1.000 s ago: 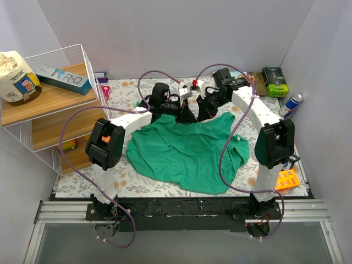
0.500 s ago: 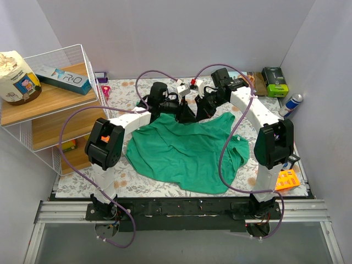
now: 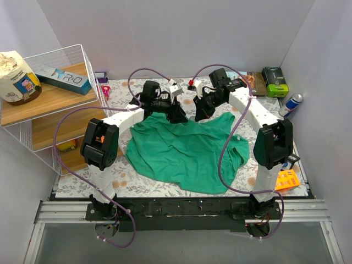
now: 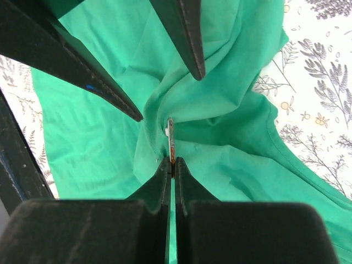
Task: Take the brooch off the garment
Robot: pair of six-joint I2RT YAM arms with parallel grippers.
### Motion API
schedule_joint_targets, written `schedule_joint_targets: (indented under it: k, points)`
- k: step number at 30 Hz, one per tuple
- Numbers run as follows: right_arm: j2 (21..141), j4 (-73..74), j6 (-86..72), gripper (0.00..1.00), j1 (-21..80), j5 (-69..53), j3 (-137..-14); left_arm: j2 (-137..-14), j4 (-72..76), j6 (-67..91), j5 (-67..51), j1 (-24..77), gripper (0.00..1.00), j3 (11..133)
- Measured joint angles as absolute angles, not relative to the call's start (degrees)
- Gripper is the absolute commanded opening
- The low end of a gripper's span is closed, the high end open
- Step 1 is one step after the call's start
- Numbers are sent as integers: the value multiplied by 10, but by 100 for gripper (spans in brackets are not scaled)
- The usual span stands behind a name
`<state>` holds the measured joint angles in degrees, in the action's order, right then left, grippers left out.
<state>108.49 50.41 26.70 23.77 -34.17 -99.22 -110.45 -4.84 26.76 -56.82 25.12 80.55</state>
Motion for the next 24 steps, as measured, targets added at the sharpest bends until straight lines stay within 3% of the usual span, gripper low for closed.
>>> schedule_joint_targets:
  k: [15,24]
  points:
    - [1085,459,243,1,244,-229,-1001,-1110,31,357,-542,264,54,783]
    - [1077,426,187,1,265,-165,-1003,-1135,84,396,-506,304,51,783]
